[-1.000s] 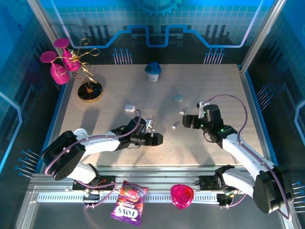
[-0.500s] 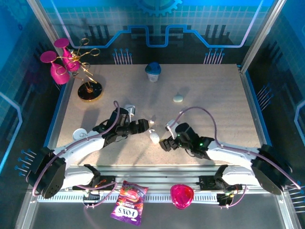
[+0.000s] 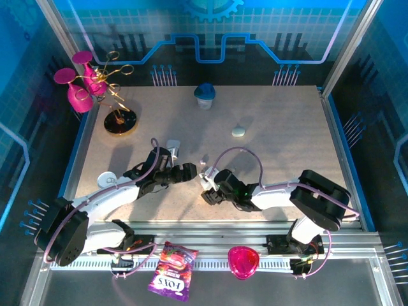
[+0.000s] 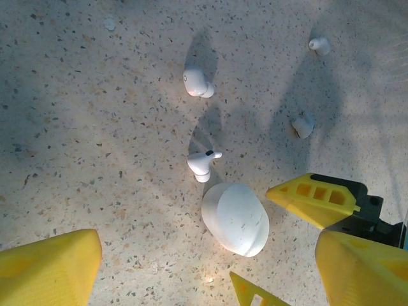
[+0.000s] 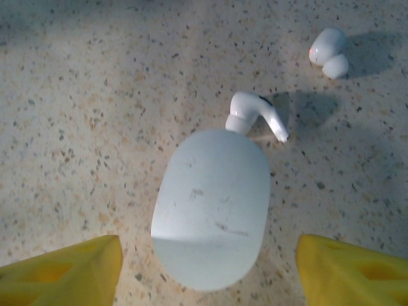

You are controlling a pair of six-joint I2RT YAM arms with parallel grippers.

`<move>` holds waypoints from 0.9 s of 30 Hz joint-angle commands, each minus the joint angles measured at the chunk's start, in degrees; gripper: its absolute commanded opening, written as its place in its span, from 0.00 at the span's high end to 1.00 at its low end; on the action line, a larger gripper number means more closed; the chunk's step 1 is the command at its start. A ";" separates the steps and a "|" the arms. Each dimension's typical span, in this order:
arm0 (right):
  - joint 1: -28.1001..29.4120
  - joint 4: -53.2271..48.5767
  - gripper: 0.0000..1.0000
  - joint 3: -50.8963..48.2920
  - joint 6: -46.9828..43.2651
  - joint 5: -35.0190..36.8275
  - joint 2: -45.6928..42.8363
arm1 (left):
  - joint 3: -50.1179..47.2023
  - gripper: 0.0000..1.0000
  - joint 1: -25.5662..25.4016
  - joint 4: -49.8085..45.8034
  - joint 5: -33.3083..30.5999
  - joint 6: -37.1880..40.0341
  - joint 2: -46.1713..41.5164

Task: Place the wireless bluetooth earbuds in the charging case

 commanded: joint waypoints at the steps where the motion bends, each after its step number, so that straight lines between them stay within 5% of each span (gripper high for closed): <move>1: -0.57 3.61 0.33 1.50 0.12 0.10 1.95 | -1.12 0.12 0.32 -0.23 0.36 0.23 -1.42; 16: -0.95 1.27 0.66 2.11 -2.17 -0.67 2.04 | -1.72 0.11 0.29 1.83 0.85 0.64 -0.95; 22: -1.75 -3.48 0.67 0.96 -4.51 -1.64 -4.69 | -2.66 0.06 0.27 5.20 0.23 2.89 -1.73; 27: -5.09 -12.69 0.67 0.68 -7.24 -8.71 -15.53 | -7.12 0.01 0.29 18.88 -1.23 7.97 -4.16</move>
